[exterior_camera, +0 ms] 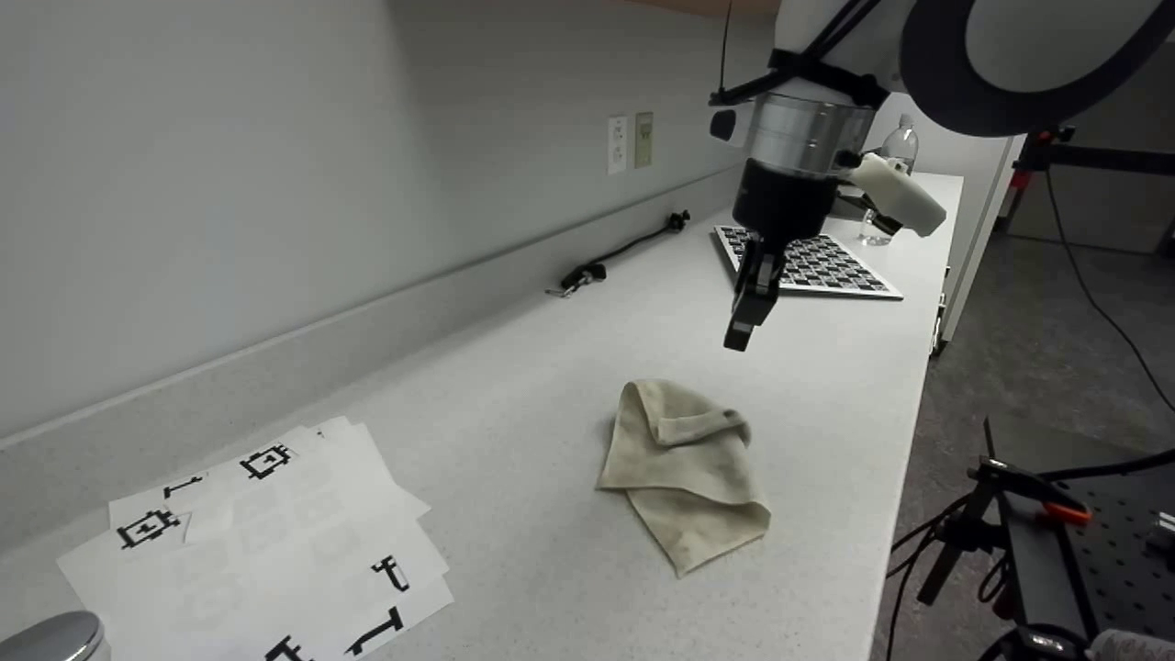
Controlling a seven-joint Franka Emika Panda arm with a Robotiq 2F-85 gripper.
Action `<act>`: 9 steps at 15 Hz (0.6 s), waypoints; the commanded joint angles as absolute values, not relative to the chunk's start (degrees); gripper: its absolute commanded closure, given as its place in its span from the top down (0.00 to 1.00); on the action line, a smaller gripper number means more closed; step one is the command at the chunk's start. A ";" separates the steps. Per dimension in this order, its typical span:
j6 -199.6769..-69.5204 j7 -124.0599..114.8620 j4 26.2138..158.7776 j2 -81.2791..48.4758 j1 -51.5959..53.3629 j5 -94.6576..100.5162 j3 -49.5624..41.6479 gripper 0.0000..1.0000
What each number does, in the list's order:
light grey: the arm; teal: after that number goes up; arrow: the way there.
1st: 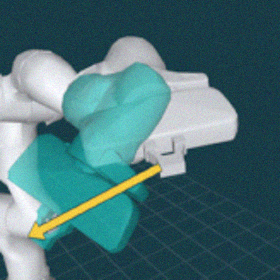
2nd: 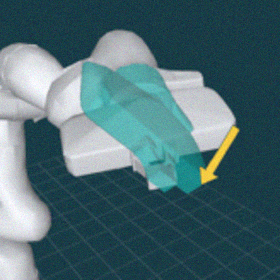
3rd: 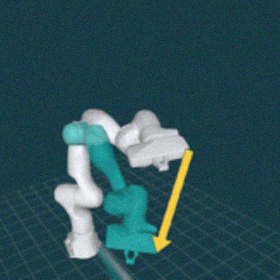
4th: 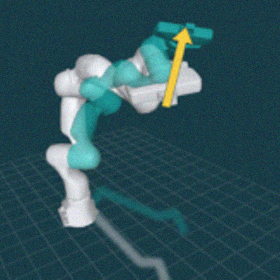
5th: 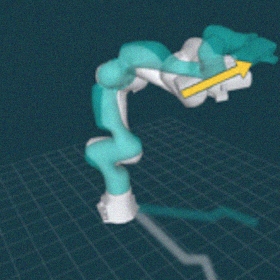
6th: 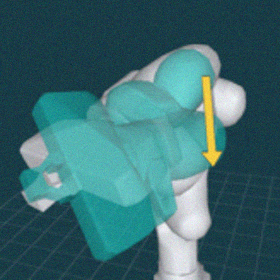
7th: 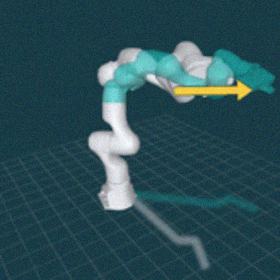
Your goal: Wipe the counter using the cloth
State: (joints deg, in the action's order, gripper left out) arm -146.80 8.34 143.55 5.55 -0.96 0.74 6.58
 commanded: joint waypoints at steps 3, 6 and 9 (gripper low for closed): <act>-147.97 8.75 145.96 9.74 1.50 0.30 4.88 0.00; -148.25 8.64 145.63 9.11 1.52 0.66 4.68 0.34; -148.14 8.77 146.54 10.41 2.18 -0.71 4.84 0.56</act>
State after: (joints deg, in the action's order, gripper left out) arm -147.27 8.28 144.17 7.29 0.30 0.51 6.06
